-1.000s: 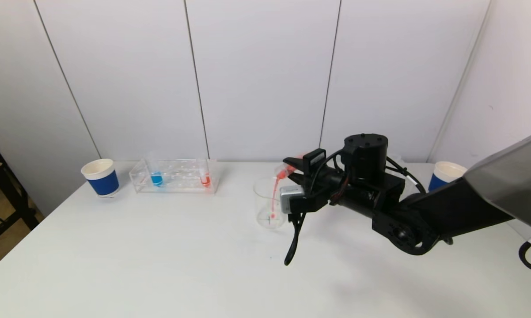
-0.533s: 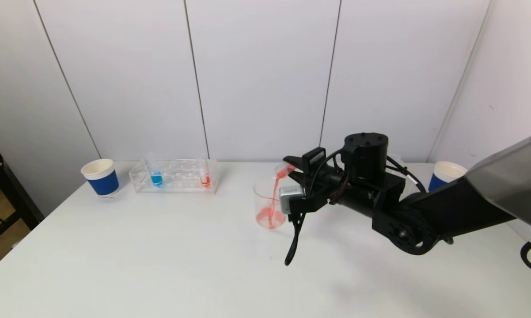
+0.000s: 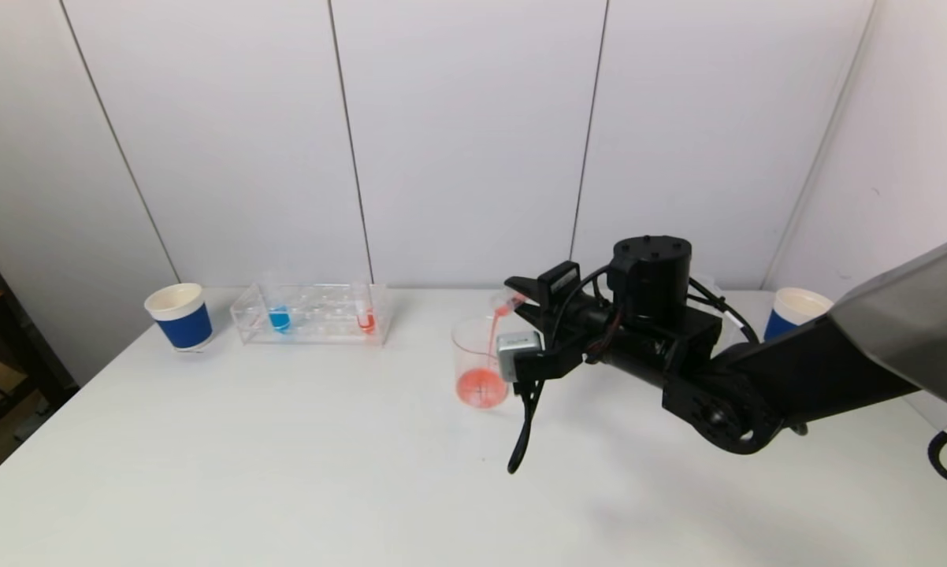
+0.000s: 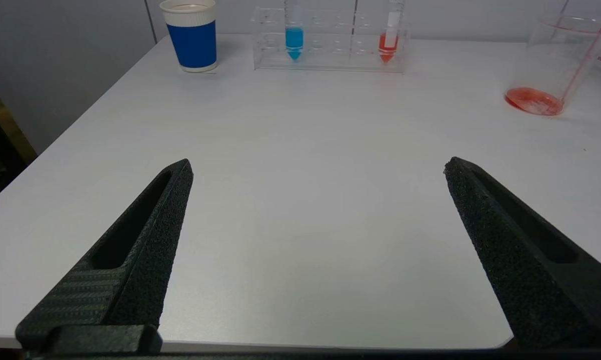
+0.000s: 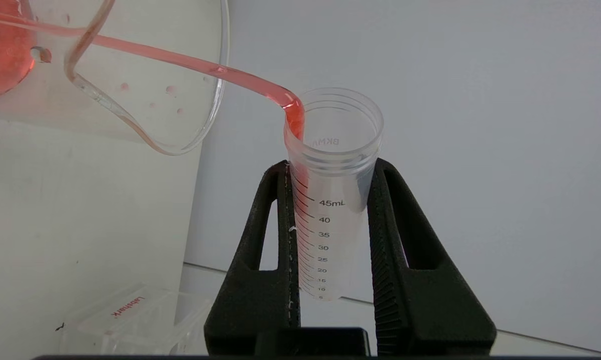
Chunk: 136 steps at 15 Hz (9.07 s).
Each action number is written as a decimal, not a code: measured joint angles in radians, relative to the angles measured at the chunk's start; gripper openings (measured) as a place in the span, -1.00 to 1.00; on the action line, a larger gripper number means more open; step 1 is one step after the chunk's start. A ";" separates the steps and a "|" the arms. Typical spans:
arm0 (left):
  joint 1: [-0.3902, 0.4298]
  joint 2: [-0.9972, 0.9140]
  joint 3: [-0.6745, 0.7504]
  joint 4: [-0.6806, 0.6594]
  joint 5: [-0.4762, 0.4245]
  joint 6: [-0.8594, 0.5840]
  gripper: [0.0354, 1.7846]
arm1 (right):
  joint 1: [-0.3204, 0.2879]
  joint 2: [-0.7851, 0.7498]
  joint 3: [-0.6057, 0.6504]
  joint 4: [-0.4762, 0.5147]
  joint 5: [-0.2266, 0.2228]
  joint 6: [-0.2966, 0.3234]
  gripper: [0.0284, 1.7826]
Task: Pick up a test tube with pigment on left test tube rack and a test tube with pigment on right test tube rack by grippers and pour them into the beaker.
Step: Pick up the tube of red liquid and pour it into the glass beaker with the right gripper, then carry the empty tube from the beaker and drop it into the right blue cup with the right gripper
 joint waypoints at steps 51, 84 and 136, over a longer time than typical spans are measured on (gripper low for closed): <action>0.000 0.000 0.000 0.000 0.000 0.000 0.98 | 0.056 -0.024 -0.003 0.039 -0.118 -0.297 -0.50; 0.000 0.000 0.000 0.000 0.001 0.000 0.98 | 0.105 -0.040 -0.011 -0.073 -0.177 0.131 -0.50; 0.000 0.000 0.000 0.000 0.001 0.000 0.98 | -0.413 -0.666 -0.083 0.486 -0.375 1.568 -0.50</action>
